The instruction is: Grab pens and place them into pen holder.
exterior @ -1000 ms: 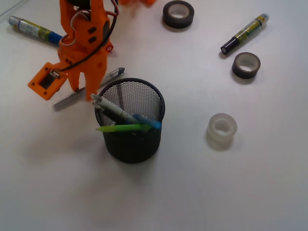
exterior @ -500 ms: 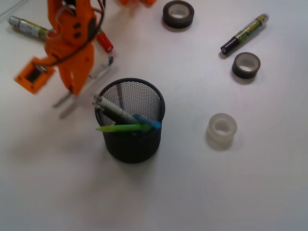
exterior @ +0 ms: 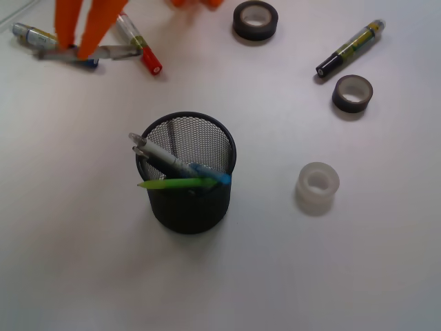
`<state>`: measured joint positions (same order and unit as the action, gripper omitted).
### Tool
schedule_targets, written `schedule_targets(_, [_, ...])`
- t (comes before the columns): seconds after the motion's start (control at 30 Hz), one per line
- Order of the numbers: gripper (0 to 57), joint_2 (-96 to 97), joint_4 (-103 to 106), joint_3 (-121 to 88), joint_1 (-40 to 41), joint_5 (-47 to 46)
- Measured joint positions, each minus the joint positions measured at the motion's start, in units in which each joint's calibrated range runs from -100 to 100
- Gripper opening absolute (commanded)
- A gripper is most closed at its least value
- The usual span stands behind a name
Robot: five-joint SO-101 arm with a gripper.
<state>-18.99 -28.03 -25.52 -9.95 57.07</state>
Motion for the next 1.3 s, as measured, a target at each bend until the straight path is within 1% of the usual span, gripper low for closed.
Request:
schedule_targets(0.17, [0.3,-1.9,15.8,-4.9,4.5,0.3])
schedule_targets(0.27, [0.3,0.2,24.5,-4.9,6.4,-0.3])
schedule_targets(0.53, [0.3,13.9,50.0,-4.7,10.7,-1.3])
schedule_targets(0.67, [0.4,22.0,56.8,-1.7,11.5,-1.6])
schedule_targets(0.8, [0.5,28.4,61.3,0.9,11.7,-3.9])
schedule_targets(0.83, [1.2,29.4,62.3,0.9,11.8,-4.5])
schedule_targets(0.97, [11.2,32.6,64.8,0.9,12.3,-6.1])
schedule_targets(1.07, [16.2,33.6,64.9,1.0,12.3,-6.8])
schedule_targets(1.17, [18.7,33.7,64.9,1.0,12.2,-7.9])
schedule_targets(1.3, [18.7,33.7,65.2,1.3,12.1,-10.8])
